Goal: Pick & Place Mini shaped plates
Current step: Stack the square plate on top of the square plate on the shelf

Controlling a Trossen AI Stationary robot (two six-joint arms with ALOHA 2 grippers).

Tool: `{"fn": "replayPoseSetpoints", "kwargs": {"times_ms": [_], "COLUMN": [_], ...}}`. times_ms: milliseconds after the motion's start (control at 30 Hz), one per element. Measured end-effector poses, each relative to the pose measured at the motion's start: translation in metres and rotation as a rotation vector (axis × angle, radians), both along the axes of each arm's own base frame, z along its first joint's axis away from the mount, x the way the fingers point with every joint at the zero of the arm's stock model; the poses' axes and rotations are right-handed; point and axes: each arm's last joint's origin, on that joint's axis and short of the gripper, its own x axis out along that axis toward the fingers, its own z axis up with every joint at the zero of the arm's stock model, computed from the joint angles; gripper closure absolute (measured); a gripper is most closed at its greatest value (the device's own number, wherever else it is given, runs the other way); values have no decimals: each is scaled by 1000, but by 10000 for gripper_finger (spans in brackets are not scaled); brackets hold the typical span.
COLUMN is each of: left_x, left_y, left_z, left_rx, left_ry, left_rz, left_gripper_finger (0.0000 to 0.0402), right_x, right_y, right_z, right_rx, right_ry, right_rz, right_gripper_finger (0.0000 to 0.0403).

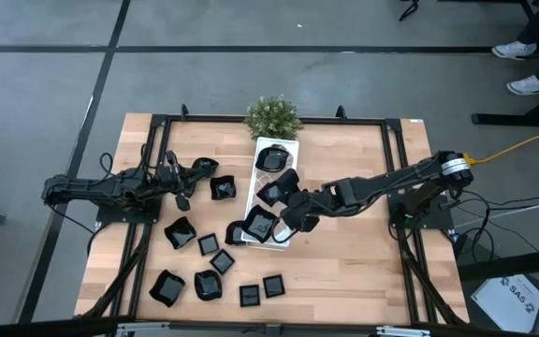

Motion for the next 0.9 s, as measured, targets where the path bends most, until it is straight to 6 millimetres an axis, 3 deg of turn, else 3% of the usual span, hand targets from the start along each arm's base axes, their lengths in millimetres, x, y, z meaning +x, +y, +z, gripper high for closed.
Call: {"fn": "replayPoseSetpoints", "kwargs": {"times_ms": [900], "left_x": [0], "left_y": [0], "left_z": [0], "left_rx": [0], "left_ry": [0], "left_rz": [0], "left_gripper_finger": [348], "right_x": [4], "right_y": [-1], "right_z": [3], "right_rx": [16], "right_ry": [-25], "right_rz": [58], "right_gripper_finger": [398]}}
